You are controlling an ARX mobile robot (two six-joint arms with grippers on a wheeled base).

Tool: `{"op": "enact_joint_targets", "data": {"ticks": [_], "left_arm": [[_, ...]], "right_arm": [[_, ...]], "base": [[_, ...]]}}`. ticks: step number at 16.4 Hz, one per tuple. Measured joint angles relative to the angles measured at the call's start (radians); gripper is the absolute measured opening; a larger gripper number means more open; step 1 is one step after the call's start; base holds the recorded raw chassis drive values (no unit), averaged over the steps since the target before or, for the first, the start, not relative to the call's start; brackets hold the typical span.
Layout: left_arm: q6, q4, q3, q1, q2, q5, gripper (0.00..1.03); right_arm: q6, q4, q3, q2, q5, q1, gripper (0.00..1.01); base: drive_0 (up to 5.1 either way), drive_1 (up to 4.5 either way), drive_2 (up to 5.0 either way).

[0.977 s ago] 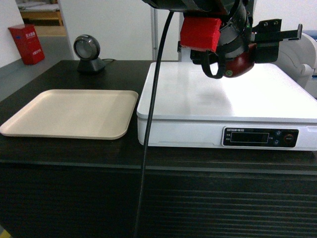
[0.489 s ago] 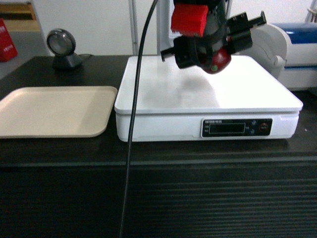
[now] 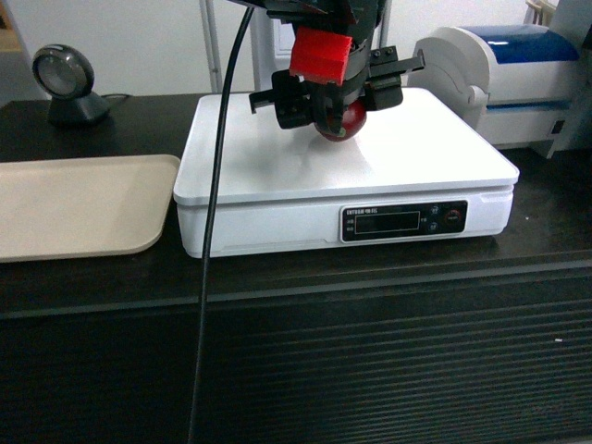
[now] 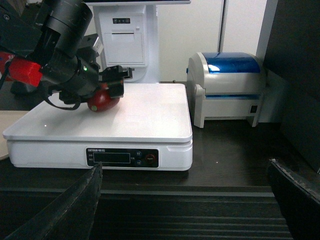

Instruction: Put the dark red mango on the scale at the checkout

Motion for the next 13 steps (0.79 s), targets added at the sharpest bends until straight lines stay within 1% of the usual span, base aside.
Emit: {"op": "enact_joint_targets", "data": {"ticks": [1, 2, 4, 5, 6, 7, 9, 10, 12, 13], "left_arm": [[0.014, -0.002, 0.0, 0.0, 0.006, 0.0, 0.67], [0.023, 0.002, -0.001, 0.0, 0.01, 0.001, 0.76], [0.026, 0.028, -0.003, -0.001, 0.01, 0.013, 0.98], [0.026, 0.043, -0.011, -0.001, 0.009, 0.016, 0.99], [0.026, 0.053, -0.021, -0.001, 0.008, 0.019, 0.97], [0.029, 0.083, -0.044, -0.001, 0.002, 0.019, 0.98], [0.079, 0.185, -0.125, 0.002, -0.039, 0.004, 0.98], [0.116, 0.265, -0.185, 0.008, -0.076, 0.005, 0.98], [0.211, 0.447, -0.327, 0.016, -0.186, 0.048, 0.98], [0.254, 0.536, -0.397, 0.017, -0.247, 0.101, 0.98]], "right_arm": [[0.0, 0.0, 0.0, 0.0, 0.0, 0.0, 0.98], [0.0, 0.0, 0.0, 0.0, 0.0, 0.0, 0.98], [0.0, 0.0, 0.0, 0.0, 0.0, 0.0, 0.98], [0.0, 0.0, 0.0, 0.0, 0.0, 0.0, 0.98], [0.0, 0.0, 0.0, 0.0, 0.0, 0.0, 0.98], [0.0, 0.0, 0.0, 0.0, 0.0, 0.0, 0.98], [0.0, 0.0, 0.0, 0.0, 0.0, 0.0, 0.98], [0.0, 0.0, 0.0, 0.0, 0.0, 0.0, 0.98], [0.0, 0.0, 0.0, 0.0, 0.0, 0.0, 0.98], [0.0, 0.0, 0.0, 0.0, 0.0, 0.0, 0.98]], "base": [[0.0, 0.0, 0.0], [0.0, 0.0, 0.0], [0.0, 0.0, 0.0], [0.0, 0.0, 0.0], [0.0, 0.0, 0.0], [0.0, 0.0, 0.0], [0.0, 0.0, 0.0], [0.0, 0.0, 0.0], [0.0, 0.0, 0.0], [0.0, 0.0, 0.0]]}}
